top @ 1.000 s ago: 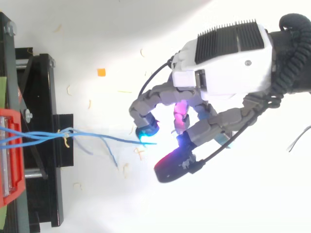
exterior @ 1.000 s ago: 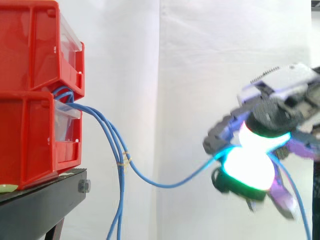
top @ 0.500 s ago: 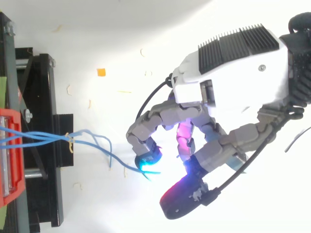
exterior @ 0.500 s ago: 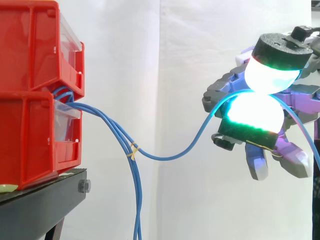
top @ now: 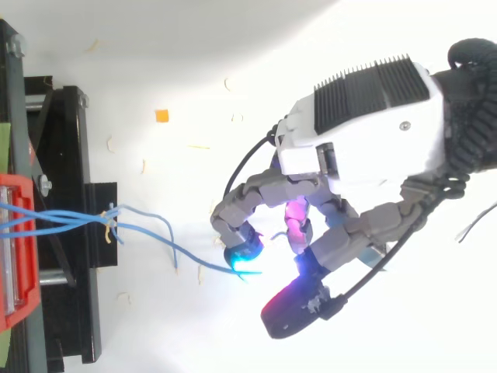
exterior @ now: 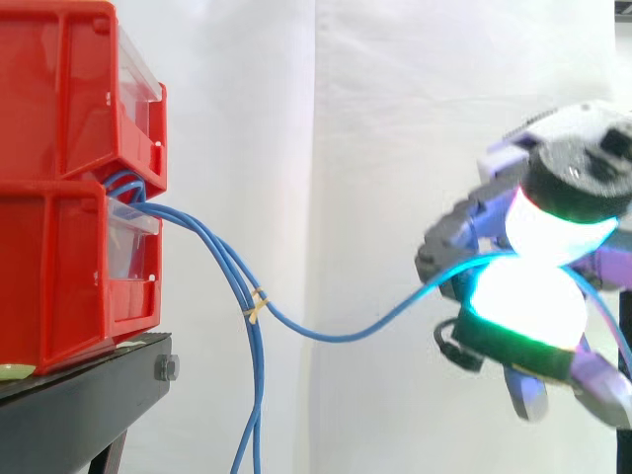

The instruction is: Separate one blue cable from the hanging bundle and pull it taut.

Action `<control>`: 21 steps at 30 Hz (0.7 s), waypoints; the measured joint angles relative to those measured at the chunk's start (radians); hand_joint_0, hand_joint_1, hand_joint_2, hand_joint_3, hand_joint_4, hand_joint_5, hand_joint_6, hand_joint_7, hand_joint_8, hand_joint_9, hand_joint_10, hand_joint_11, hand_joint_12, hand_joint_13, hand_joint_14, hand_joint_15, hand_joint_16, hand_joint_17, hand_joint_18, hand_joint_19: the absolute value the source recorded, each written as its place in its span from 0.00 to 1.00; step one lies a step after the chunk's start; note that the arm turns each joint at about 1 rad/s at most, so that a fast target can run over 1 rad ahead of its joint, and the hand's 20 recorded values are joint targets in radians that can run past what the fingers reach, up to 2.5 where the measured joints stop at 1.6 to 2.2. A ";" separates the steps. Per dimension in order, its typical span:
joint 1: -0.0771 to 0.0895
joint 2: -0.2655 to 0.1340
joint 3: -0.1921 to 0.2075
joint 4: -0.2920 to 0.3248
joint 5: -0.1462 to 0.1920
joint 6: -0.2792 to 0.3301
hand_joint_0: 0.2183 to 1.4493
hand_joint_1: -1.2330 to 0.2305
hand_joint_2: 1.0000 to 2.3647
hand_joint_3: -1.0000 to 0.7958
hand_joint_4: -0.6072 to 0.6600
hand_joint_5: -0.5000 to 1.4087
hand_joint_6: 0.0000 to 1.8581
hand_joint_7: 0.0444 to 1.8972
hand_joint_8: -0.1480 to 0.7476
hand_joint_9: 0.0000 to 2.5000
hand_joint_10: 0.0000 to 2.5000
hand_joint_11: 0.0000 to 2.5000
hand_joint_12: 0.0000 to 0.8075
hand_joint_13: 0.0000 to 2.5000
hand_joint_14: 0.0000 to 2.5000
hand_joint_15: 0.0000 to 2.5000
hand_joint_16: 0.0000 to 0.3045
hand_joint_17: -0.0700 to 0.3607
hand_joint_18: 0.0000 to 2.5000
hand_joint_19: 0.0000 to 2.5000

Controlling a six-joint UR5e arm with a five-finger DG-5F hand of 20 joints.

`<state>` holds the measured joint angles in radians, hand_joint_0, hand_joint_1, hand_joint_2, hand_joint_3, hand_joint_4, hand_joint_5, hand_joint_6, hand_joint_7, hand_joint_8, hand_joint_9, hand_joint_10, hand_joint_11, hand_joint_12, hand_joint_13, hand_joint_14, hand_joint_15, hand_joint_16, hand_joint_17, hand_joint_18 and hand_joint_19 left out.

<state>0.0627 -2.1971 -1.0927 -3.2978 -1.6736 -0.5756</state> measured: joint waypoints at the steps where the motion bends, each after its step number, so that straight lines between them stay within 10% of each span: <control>1: 0.000 0.000 -0.007 0.015 0.000 0.008 0.41 0.38 0.01 0.43 0.46 0.34 0.27 0.70 0.26 0.77 0.01 0.13 0.25 0.48 0.01 0.16 0.13 0.37 0.26 0.21; 10: -0.001 0.000 -0.023 0.200 -0.001 0.154 0.41 0.38 0.01 0.43 0.46 0.34 0.27 0.70 0.26 0.77 0.01 0.13 0.25 0.48 0.01 0.16 0.13 0.37 0.26 0.21; 21: 0.002 0.000 -0.024 0.219 0.000 0.176 0.41 0.38 0.01 0.43 0.46 0.34 0.27 0.70 0.25 0.77 0.01 0.14 0.25 0.49 0.01 0.16 0.13 0.37 0.27 0.21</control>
<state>0.0647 -2.1968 -1.1165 -3.0790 -1.6740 -0.3997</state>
